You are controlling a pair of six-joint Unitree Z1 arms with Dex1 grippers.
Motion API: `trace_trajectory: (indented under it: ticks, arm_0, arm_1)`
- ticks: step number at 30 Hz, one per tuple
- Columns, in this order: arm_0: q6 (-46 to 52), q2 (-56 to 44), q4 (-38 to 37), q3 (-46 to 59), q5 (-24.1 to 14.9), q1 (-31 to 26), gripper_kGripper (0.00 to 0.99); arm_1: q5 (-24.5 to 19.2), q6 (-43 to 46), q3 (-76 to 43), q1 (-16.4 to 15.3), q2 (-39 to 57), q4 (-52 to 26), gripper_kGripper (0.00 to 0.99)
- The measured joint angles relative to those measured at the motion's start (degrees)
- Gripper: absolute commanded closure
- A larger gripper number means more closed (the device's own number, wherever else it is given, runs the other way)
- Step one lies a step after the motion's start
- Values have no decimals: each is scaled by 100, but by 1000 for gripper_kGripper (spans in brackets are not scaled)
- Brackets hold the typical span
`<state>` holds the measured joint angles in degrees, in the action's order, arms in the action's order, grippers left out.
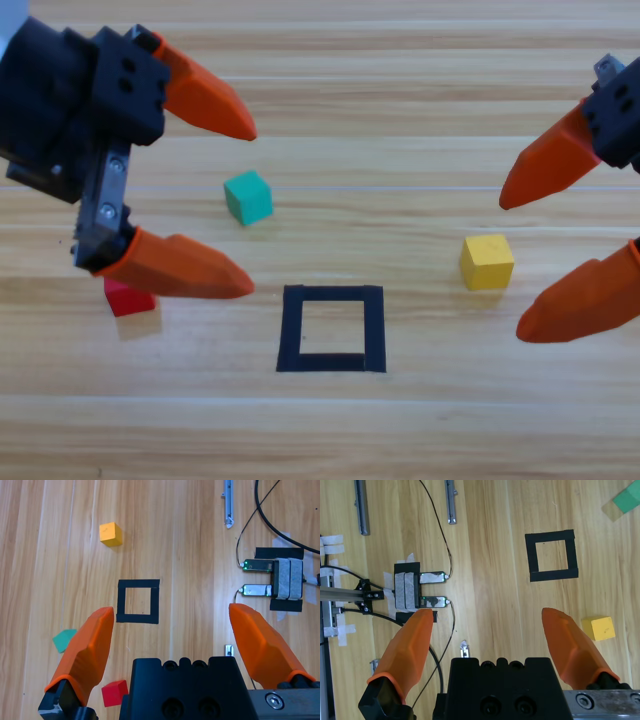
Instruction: Stack the blocks in the rectangular block: red at the bottom, yellow in the middle, green on top
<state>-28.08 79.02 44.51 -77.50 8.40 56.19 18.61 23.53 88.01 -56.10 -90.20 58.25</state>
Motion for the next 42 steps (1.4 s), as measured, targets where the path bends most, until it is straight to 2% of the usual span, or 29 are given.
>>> trace_trajectory:
  ticks: [13,15,18,20,22,23,25,31,33,35,38,40,42]
  arm_0:
    - [0,0,0,1,-45,0,0]
    - [0,0,0,6,-465,15,0]
    - [220,-4,-2,33,-1440,16,0]
    - [332,-39,-16,116,-1765,-20,0]
    - [334,-121,-123,303,-1963,-66,0]
    - [354,-156,-206,389,-2213,-67,0]
    - [438,-236,-379,552,-2693,-124,0]
    - [938,-420,-1474,1202,-3588,-407,0]
    - [1260,-414,-1945,1399,-3776,-565,0]
    - [1394,-258,-2200,1368,-3788,-781,0]
    - [1488,250,-2194,1049,-3788,-991,0]
    - [1999,738,-2008,780,-3788,-1133,0]
    - [2675,1120,-1903,674,-3743,-1293,0]
  arm_1:
    - [-11,-62,0,0,4,-1,27]
    - [-11,-118,-5,0,4,-1,27]
    - [-22,-173,-38,0,4,-1,22]
    - [-64,-237,-51,0,4,-4,7]
    - [-377,-694,-52,17,2,-132,4]
    - [-646,-984,-50,48,-3,-226,4]
    - [-1003,-1446,82,257,-117,-340,5]
    - [-1127,-2165,1123,1176,-1241,-348,13]
    - [-1190,-2275,1178,1380,-1548,-348,25]
    - [-1342,-2513,1182,1493,-1753,-348,36]
    - [-1800,-2982,1195,1548,-1881,-345,36]
    - [-2235,-3294,1198,1569,-1919,-307,30]
    - [-2350,-3490,1200,1593,-1921,-264,13]
